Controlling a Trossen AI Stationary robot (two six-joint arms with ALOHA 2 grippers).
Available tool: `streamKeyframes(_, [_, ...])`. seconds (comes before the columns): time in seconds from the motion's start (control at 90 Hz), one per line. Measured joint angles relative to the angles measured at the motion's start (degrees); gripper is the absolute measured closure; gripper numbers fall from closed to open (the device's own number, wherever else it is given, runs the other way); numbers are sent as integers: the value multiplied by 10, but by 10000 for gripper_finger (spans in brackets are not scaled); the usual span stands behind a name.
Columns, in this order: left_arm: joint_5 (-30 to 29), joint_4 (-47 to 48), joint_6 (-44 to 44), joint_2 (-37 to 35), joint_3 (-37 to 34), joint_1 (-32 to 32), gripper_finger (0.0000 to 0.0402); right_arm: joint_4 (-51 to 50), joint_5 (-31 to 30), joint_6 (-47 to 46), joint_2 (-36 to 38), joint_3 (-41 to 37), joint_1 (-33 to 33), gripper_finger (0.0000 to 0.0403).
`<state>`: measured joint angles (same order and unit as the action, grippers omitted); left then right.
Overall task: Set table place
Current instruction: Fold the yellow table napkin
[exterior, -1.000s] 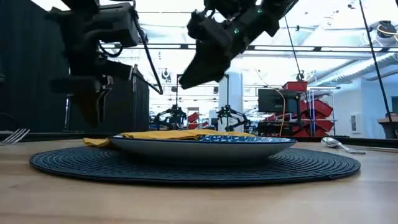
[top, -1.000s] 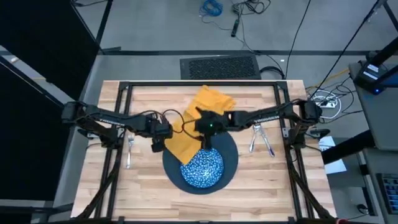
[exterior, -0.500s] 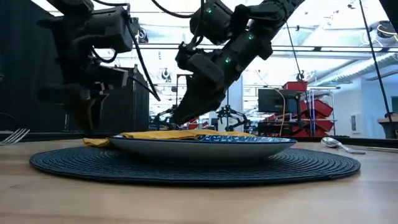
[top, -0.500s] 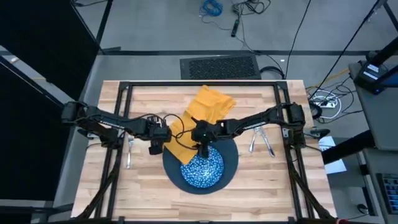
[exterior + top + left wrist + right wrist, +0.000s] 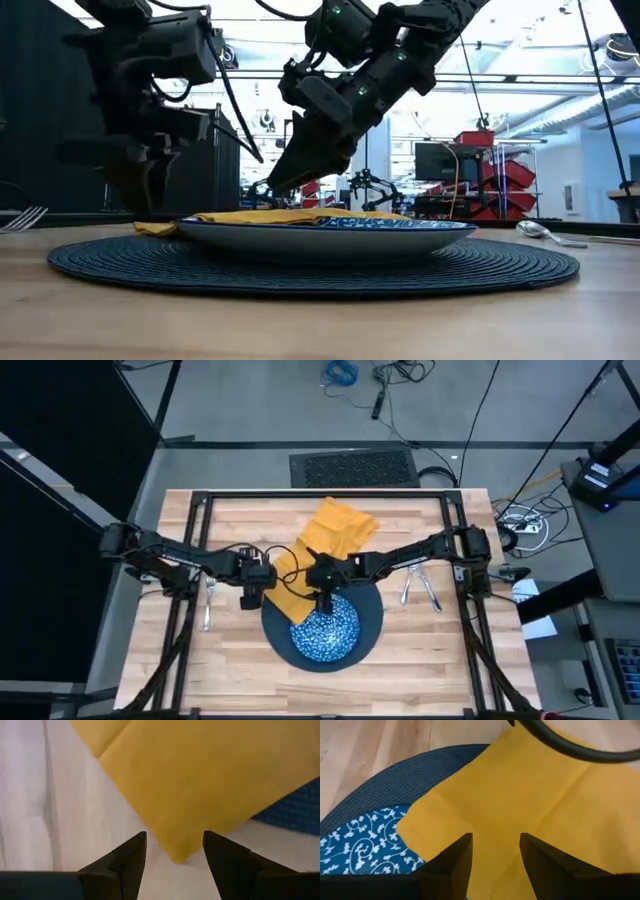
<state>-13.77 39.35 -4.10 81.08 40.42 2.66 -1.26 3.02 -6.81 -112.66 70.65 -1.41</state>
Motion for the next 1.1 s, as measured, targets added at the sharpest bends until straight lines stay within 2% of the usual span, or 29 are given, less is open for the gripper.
streamKeyframes(0.322, [37,-12,-16,56,2,0,217,2,1,4,0,0,-10,245])
streamKeyframes(0.556, [41,-11,-31,59,4,0,222,3,1,4,0,0,-10,245])
streamKeyframes(0.667, [41,-10,-31,60,9,0,251,2,1,4,0,0,-13,245])
streamKeyframes(0.967, [41,-32,-35,61,9,0,383,2,1,1,0,0,-13,245])
streamKeyframes(1.1, [32,-26,-47,55,14,0,395,2,1,0,0,0,-13,245])
